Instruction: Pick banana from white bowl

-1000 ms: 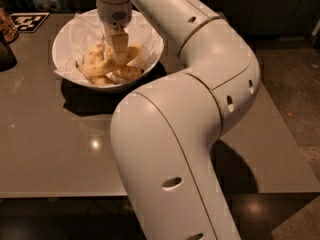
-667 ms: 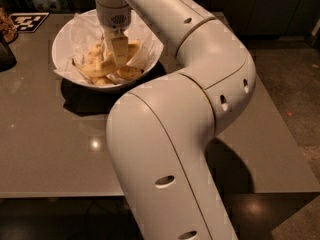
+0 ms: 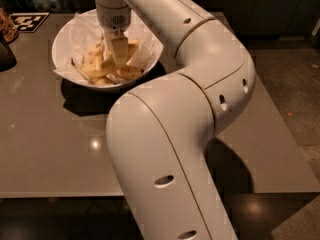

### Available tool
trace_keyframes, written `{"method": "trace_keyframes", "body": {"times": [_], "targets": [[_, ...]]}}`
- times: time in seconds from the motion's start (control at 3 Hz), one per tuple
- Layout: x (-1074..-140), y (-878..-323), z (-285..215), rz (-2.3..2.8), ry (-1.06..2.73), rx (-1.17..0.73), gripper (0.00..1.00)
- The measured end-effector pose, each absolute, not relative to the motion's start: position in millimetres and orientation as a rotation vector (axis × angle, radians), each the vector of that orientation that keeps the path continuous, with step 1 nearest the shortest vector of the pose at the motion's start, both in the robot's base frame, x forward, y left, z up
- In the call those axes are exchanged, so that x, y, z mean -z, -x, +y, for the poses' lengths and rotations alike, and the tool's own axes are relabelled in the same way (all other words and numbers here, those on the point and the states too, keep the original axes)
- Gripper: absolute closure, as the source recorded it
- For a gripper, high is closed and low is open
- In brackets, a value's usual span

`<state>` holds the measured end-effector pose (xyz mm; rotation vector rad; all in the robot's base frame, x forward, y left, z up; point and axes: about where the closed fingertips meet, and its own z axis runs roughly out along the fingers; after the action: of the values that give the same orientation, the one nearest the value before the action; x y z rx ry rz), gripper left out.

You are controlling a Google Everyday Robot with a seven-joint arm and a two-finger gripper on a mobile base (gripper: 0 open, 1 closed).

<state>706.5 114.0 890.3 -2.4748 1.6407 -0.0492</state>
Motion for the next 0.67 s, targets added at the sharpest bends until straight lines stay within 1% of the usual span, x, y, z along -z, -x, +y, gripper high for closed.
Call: {"method": "trace_keyframes", "body": {"times": [0.33,0.67], "targets": [[-890,-706,114,1.641,2.475,0.049,0.43],[-890,-696,104,1.657,2.486,0.043,0.45]]}}
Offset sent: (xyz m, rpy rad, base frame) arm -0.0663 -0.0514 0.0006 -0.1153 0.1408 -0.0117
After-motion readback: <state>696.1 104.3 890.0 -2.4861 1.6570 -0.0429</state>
